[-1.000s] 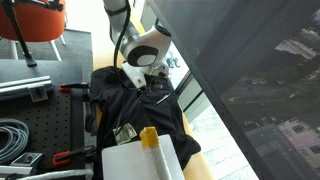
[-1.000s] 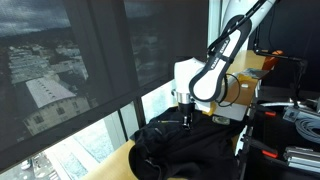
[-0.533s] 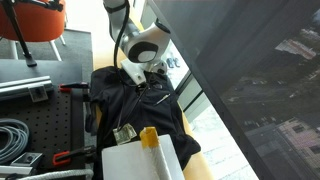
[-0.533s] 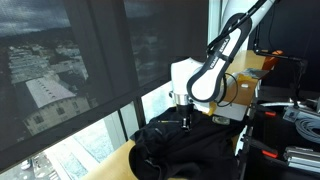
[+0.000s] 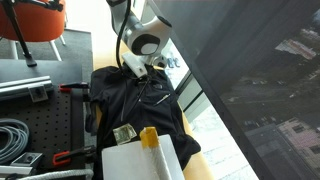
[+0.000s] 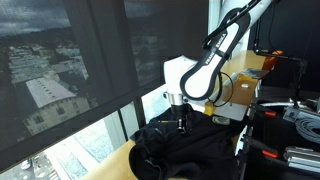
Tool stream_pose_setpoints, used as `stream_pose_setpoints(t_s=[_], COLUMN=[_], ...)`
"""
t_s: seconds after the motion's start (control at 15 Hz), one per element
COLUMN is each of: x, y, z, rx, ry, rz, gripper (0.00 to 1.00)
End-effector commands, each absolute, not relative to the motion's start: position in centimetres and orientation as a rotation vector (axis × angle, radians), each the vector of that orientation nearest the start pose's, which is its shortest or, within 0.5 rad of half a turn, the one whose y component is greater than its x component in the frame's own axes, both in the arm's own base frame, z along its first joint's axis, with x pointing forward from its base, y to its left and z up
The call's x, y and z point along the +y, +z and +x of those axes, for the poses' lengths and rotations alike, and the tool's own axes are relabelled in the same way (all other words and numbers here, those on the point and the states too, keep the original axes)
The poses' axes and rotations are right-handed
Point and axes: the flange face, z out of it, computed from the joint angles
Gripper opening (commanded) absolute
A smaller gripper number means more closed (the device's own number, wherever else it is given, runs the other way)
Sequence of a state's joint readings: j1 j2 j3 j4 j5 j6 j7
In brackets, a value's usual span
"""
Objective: Close the zip of the jersey
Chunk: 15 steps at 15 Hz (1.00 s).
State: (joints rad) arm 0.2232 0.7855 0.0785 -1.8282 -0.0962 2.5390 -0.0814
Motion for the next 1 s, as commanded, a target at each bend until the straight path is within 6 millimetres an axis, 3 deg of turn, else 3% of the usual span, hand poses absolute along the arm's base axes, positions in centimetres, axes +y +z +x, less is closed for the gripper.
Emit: stream_pose_setpoints(t_s=[0.0,0.33,0.6,0.67,0.93], x=[17.8,14.8,12.6,12.4,13.4], y=[11.9,13.3,12.5,12.2,11.0], z=[60.3,60.9,60.7,60.5,58.8], rx=[-0.728,-0.795,-0.817,-0.822,-0.860], ry=[0.128,0.085,0.092,0.098,0.123], rz=[-3.086,-3.099,-3.105,-3.101,-3.086], gripper=[0.33,0.68,0.95,1.00,1.00])
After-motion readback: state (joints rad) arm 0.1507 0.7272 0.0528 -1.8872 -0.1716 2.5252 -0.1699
